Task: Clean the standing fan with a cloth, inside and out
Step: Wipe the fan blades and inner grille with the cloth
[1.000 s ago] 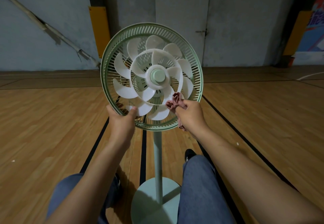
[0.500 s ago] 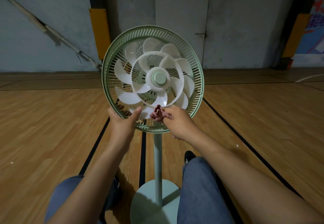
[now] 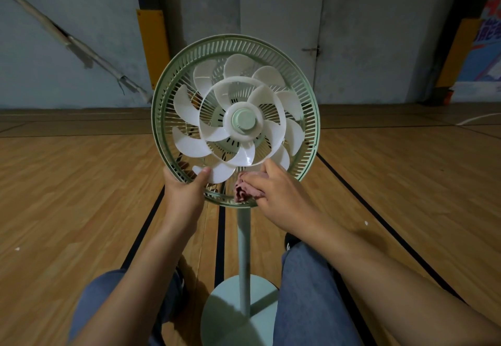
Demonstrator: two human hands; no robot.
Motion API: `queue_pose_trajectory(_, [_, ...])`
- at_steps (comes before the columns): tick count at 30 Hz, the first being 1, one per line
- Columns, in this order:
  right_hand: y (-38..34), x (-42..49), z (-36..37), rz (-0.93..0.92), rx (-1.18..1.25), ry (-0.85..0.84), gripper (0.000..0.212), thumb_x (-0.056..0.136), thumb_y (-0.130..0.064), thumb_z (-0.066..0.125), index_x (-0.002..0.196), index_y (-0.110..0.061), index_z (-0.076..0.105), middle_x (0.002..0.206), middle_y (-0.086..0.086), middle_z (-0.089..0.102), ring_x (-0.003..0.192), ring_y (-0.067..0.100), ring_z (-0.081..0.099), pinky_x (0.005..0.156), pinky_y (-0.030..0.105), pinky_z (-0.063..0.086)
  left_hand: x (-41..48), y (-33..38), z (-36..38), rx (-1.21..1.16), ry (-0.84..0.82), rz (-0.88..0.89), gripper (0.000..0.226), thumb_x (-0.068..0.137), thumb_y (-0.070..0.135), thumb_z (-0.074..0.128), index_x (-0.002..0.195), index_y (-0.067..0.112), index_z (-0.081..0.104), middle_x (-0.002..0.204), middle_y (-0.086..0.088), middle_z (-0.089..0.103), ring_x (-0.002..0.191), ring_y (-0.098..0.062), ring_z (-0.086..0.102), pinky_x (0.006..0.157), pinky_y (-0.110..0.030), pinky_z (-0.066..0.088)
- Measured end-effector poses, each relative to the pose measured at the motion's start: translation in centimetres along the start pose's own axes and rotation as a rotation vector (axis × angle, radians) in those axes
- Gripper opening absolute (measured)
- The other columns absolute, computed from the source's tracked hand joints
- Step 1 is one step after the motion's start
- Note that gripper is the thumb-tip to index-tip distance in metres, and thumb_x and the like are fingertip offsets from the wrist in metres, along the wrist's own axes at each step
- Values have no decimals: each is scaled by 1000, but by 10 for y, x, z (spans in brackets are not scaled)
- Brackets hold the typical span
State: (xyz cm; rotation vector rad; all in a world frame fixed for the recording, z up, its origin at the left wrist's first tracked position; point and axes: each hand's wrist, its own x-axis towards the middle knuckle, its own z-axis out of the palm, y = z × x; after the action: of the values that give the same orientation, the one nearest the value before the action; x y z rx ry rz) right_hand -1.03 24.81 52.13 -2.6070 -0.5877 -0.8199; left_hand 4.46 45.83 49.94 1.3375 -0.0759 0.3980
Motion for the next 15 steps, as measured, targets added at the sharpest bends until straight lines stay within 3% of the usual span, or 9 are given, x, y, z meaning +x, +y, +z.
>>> queue_pose_trajectory(4, [20,-10,-21,-40,-45,10,44,97,-13,71,139,-24,67,107,-4,48,96,12,51,70,32,57,1,-1,-2,-2,3,-15,51,99,22,77,136,41,48,129,6,71,116,-22,73,99,-59,61])
queue_pose_trajectory(7, [41,-11,-33,-45,-100,54,44,94,-12,74,137,-20,68,104,-8,45,88,9,48,63,18,44,3,-1,-2,12,19,-21,50,100,24,77,138,39,48,126,6,70,115,-21,73,99,-59,61])
queue_pose_trajectory(11, [72,-1,-47,-52,-201,125,49,91,-9,72,140,-15,66,107,2,50,94,18,50,60,38,56,3,1,-1,12,11,-23,48,101,26,76,139,36,50,128,4,70,117,-23,72,101,-61,60])
queue_pose_trajectory(15, [87,8,-45,-139,-277,116,54,87,-3,77,139,-13,67,106,8,51,95,23,49,67,37,49,4,1,1,8,1,-16,42,102,27,74,135,39,51,131,0,70,120,-26,71,102,-62,59])
